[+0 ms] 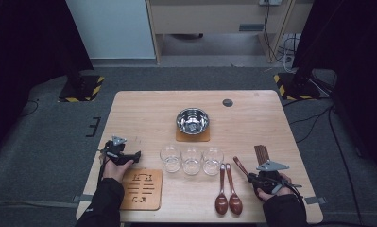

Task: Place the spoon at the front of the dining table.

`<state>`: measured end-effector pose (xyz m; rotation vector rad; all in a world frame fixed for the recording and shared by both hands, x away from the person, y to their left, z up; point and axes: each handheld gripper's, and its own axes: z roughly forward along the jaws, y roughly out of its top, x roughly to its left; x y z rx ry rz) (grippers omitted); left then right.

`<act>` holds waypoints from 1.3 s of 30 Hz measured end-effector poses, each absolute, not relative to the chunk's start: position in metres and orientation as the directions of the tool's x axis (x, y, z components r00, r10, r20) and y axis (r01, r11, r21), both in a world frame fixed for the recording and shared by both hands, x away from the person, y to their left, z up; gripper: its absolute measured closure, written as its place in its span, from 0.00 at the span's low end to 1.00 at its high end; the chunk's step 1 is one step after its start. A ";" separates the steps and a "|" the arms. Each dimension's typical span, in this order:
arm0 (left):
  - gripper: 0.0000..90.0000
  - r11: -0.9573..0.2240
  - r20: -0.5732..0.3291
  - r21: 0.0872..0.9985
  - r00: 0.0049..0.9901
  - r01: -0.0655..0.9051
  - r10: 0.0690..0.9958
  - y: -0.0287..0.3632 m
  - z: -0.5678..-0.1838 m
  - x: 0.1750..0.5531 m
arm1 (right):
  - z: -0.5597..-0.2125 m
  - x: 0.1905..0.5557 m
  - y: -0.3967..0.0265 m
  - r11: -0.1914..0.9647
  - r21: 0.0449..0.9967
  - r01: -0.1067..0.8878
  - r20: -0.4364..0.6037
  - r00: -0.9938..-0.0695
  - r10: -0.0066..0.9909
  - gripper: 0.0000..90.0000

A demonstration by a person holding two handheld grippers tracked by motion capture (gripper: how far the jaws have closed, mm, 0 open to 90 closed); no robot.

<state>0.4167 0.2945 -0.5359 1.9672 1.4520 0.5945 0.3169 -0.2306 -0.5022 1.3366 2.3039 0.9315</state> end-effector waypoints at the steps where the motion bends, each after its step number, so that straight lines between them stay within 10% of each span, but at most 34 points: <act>1: 0.05 -0.209 -0.003 0.704 0.297 0.678 0.955 0.295 -0.536 0.417 | -0.502 0.317 -0.231 0.348 0.676 0.650 0.049 -0.511 0.858 0.91; 39: 0.24 -0.210 -0.053 0.750 0.373 0.628 0.926 0.289 -0.505 0.401 | -0.486 0.322 -0.240 0.286 0.740 0.608 0.052 -0.476 0.878 0.91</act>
